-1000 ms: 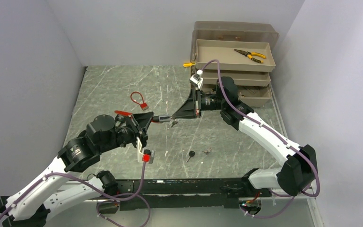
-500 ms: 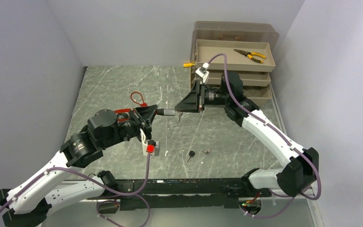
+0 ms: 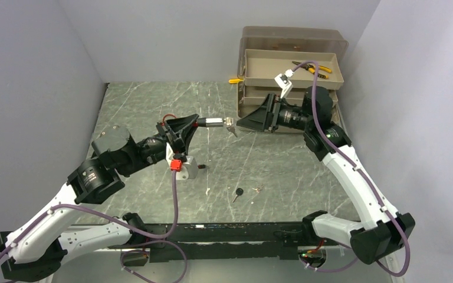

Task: Unlock with the key
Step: Unlock the lock.

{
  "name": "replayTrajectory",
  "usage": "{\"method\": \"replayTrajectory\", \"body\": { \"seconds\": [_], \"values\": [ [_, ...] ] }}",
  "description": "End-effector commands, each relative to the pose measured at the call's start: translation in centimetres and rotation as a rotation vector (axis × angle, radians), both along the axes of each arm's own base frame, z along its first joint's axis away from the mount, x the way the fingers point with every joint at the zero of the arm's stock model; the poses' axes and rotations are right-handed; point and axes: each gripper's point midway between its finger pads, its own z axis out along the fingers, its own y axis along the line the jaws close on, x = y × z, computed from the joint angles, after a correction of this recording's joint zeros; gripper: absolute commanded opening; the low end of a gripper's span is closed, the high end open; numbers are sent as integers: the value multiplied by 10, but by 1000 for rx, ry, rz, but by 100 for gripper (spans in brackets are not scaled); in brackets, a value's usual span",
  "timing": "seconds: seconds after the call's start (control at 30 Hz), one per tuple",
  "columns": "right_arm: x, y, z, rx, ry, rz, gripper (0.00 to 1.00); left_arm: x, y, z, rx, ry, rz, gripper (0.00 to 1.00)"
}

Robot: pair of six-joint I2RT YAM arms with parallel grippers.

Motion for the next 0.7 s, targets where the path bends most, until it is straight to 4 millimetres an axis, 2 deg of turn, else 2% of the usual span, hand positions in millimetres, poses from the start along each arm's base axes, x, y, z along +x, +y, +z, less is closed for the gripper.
{"method": "replayTrajectory", "body": {
  "seconds": [0.0, 0.17, 0.3, 0.5, 0.67],
  "values": [
    [4, -22, 16, -27, -131, -71, 90, -4, 13, 67, -223, -57, 24, 0],
    [7, -32, 10, -36, -173, -123, 93, 8, 15, 69, -295, 38, 80, 0],
    [13, -31, -9, -60, -126, -124, 94, 19, 7, 53, -307, 143, 110, 0],
    [20, -36, -22, -102, -111, -170, 95, 40, 6, 25, -380, 350, 175, 0],
    [22, -42, -35, -141, -88, -206, 96, 47, -4, 35, -466, 459, 140, 0]
  ]
}}
